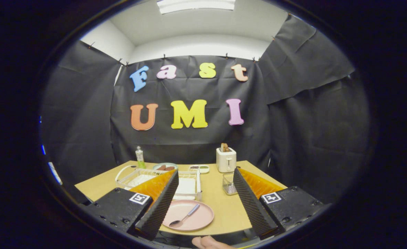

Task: Take the plate from the dish rack, then take the spoon from the basket and place it into the plate.

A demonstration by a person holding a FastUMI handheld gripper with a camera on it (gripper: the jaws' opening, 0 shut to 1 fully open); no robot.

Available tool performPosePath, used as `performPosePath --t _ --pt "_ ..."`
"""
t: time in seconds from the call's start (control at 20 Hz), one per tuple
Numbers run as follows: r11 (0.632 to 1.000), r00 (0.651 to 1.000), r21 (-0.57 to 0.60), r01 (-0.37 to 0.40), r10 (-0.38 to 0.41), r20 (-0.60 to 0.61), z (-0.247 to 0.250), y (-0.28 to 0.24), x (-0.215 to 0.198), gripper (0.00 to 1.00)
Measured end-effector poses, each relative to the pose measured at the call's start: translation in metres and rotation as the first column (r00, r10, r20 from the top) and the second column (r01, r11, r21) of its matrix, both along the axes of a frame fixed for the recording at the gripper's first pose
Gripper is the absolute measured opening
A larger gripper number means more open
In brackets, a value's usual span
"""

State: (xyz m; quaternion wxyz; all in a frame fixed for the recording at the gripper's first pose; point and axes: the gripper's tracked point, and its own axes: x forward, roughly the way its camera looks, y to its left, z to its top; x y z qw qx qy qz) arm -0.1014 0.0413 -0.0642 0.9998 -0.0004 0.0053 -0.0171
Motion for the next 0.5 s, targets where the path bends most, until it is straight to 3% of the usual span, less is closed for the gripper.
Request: performPosePath --t 0.5 --pt "1.000 1.000 0.006 0.001 -0.001 0.018 0.0091 -0.0027 -0.0030 1.00"
